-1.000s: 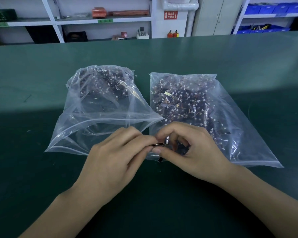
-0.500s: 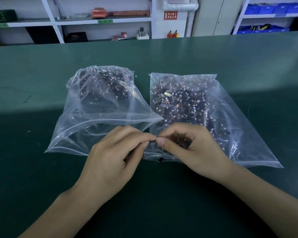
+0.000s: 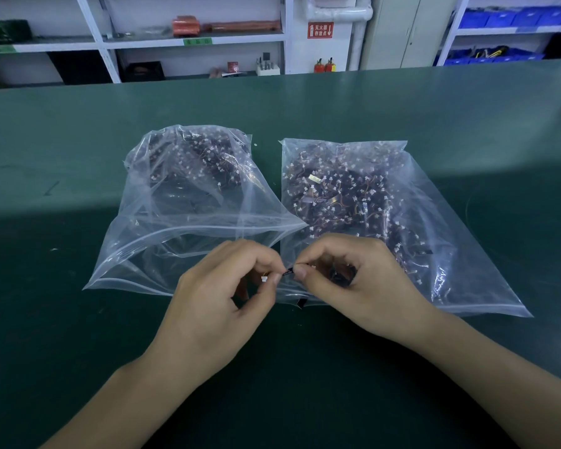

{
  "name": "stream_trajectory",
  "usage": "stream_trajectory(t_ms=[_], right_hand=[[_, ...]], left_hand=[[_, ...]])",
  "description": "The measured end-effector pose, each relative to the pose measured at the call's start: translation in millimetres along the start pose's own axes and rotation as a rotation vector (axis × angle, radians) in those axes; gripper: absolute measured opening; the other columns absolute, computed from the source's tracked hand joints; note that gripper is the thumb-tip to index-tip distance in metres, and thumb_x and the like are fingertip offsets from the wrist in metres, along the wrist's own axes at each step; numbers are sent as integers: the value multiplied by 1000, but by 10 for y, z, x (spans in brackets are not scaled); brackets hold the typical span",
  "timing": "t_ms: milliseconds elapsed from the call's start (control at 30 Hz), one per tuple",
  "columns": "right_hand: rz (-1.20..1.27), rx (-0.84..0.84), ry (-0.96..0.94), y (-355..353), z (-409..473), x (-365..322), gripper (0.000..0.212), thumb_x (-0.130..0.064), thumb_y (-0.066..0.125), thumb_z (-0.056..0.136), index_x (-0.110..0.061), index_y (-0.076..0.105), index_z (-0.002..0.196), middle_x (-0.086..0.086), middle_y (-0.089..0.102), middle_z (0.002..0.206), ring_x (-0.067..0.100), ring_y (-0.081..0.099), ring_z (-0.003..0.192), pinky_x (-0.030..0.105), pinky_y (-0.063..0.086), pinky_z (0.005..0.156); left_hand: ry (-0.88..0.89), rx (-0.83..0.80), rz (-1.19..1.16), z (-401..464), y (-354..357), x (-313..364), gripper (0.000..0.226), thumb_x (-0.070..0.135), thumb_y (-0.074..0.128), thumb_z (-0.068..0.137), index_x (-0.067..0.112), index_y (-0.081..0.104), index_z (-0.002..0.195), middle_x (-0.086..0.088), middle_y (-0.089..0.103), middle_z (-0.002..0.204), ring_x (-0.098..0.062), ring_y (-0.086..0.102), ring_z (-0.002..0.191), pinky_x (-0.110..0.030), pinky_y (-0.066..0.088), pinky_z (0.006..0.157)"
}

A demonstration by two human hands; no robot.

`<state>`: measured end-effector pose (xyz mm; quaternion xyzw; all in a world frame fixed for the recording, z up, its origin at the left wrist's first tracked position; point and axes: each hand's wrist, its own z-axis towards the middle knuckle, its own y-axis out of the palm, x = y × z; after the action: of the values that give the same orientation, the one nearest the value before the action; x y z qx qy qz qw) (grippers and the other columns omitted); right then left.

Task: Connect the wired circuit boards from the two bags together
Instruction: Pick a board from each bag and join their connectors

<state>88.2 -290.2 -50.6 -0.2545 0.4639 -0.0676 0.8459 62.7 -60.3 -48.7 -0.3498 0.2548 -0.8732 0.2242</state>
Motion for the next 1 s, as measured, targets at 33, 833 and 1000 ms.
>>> stream_trajectory(t_ms=[33,833,1000], right_hand=[[5,0,0,-4,1,3,8,-8,79,96,-14,78,91,-19,68,78,8,59,63,13,42,64],[-448,-139,-103,-119,13,-39,38,-31,73,78,-30,67,115,-19,62,93,7,56,78,17,48,74],[-347,-56,-87,-129,18,0,32,-18,70,82,-30,69,111,-16,65,87,16,61,74,35,55,67]], left_hand=[[-2,0,-6,1,0,10,16,17,70,94,30,69,102,22,63,95,-8,63,86,-22,49,72],[15,26,84,13,-19,-69,12,16,71,98,23,78,105,20,67,97,-11,65,89,-26,51,75],[50,-6,32,9,-1,-53,12,21,77,100,21,80,111,20,71,99,-7,65,91,-18,50,82]])
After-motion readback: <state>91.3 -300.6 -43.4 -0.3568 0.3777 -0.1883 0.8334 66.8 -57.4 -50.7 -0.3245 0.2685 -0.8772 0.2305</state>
